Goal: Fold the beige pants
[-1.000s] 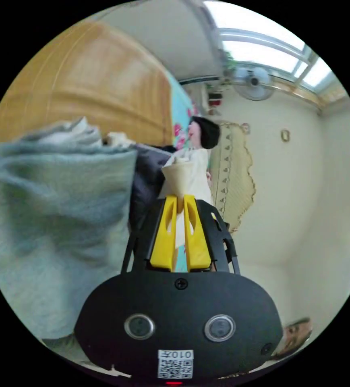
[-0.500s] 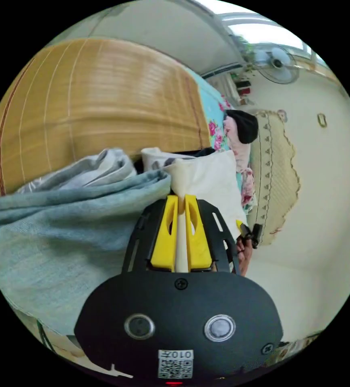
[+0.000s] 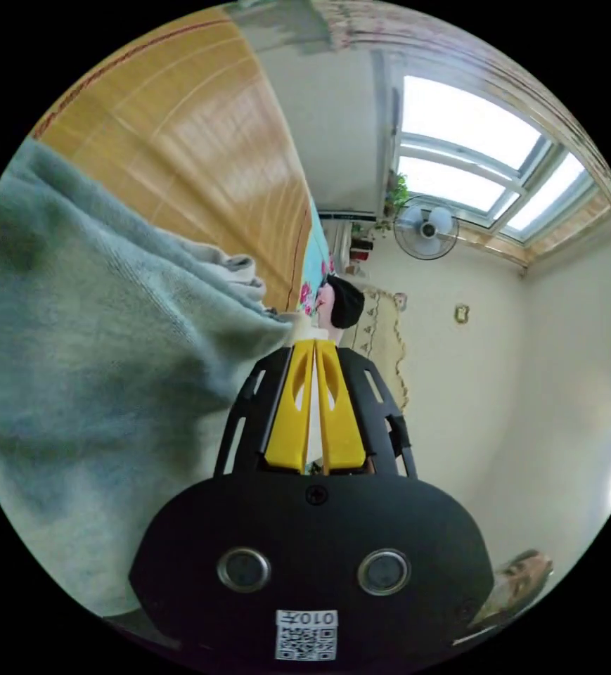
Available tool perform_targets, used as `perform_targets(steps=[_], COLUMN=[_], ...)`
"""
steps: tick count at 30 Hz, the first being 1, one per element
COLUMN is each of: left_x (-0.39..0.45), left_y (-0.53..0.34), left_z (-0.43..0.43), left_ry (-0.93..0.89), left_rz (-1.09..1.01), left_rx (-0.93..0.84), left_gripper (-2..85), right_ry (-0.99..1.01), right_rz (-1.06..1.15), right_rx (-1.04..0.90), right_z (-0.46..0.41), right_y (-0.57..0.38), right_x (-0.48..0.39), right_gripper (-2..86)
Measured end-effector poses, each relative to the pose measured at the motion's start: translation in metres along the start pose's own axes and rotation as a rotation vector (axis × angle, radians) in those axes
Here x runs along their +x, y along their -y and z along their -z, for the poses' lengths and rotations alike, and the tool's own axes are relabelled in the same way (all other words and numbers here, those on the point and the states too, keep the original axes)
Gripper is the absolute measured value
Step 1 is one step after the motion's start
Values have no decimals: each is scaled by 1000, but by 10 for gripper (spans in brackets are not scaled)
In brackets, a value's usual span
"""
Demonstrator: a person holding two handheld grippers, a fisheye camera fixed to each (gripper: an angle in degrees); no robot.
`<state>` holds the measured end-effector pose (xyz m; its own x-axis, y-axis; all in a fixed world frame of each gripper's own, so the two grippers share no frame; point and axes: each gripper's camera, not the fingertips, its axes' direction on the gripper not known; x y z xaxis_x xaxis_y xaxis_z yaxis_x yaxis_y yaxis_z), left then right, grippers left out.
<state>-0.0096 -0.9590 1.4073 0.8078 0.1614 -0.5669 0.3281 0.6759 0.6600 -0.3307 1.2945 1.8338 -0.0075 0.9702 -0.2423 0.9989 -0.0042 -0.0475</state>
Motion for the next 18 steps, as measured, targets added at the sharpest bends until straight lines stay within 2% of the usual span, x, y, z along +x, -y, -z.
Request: perform_targets(steps=[1, 3, 5, 7, 9, 11, 15, 18], left_x=[5, 10, 7, -3, -18, -47, -92, -121], left_y=[-13, -36, -70, -100, -132, -173, -222, -255], left_z=[12, 34, 69, 103, 139, 182, 210, 210], left_ry=[24, 72, 54, 102, 170, 209, 220, 154], left_rz=[-35, -79, -149, -189, -208, -184, -127, -80], left_rx=[39, 84, 104, 109, 135, 175, 182, 171], left_gripper=[0, -1, -1, -1, -1, -1, -1, -1], right_ry=[-21, -118, -278, -498, -592, -615, -548, -703], right_rz=[-30, -10, 65, 105, 104, 65, -268, -386], right_rx=[-93, -126, -44, 127, 208, 176, -49, 48], right_z=[-32, -60, -55, -16, 15, 33, 31, 33], right_y=[17, 36, 45, 34, 20, 12, 5, -22], right_x=[1, -10, -37, -67, -75, -66, 6, 25], right_gripper=[57, 55, 55, 53, 52, 52, 60, 60])
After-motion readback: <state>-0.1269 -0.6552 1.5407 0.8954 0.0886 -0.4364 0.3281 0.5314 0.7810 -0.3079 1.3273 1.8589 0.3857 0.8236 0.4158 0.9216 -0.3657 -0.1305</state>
